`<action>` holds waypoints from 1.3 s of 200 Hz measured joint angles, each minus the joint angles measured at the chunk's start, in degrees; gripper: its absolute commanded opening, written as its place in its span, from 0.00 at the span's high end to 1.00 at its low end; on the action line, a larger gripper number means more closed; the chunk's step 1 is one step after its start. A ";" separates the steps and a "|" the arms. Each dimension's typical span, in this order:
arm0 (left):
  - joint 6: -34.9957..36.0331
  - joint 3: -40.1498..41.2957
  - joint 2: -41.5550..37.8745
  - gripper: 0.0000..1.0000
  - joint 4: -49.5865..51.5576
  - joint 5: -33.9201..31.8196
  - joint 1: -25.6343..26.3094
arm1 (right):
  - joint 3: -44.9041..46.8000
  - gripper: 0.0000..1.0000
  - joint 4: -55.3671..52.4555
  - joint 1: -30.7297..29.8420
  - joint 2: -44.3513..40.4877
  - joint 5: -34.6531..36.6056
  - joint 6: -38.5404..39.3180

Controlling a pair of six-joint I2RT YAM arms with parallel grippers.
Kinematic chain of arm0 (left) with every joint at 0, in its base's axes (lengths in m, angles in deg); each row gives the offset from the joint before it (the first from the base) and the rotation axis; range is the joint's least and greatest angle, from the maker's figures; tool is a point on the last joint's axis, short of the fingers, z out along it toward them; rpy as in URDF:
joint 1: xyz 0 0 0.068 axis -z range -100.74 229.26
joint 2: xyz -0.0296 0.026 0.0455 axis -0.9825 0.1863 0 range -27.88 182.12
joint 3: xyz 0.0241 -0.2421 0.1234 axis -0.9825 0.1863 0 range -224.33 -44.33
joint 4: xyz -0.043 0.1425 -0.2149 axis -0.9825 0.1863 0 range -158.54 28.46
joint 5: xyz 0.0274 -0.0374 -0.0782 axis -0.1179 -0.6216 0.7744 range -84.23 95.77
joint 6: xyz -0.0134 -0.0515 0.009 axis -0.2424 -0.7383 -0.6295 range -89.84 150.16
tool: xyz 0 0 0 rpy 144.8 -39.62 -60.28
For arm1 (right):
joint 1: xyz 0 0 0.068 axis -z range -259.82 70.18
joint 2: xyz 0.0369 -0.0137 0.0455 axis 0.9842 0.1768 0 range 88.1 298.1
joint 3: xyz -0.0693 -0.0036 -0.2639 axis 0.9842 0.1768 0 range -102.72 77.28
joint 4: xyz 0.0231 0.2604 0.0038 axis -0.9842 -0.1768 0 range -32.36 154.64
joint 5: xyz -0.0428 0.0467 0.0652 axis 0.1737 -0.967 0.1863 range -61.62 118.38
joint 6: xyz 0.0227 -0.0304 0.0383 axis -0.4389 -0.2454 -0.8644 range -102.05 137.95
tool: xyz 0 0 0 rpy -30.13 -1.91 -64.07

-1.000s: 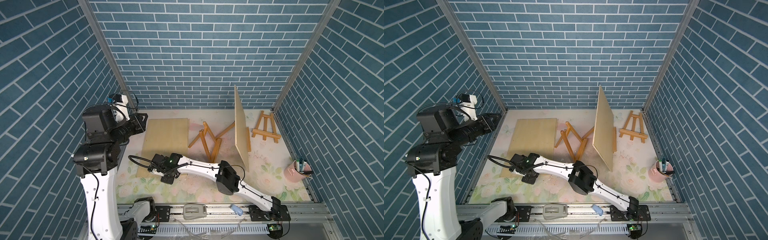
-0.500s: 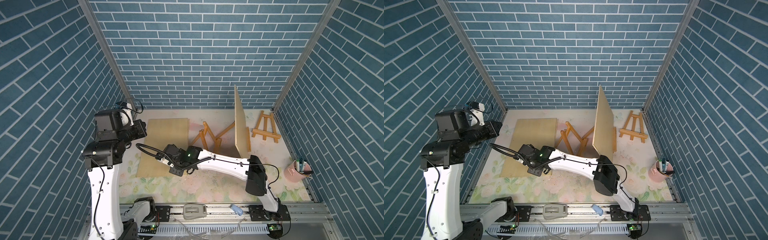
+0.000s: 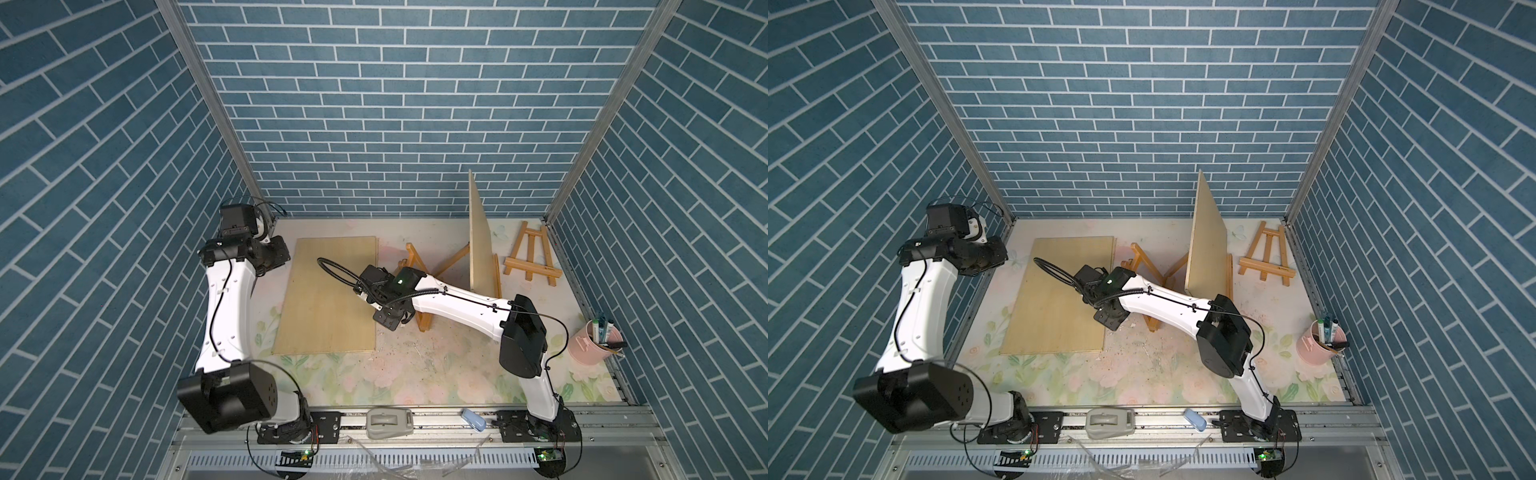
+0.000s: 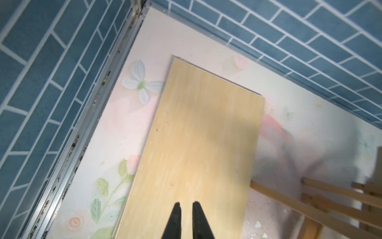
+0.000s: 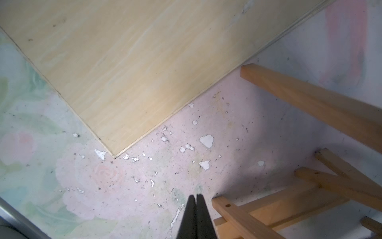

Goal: Disassemble the easel
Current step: Adjust the drawing board.

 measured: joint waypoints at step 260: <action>7.72 -32.48 54.84 0.85 1.86 6.95 -7.96 | -29.40 0.97 -11.61 4.59 26.12 -2.69 -9.31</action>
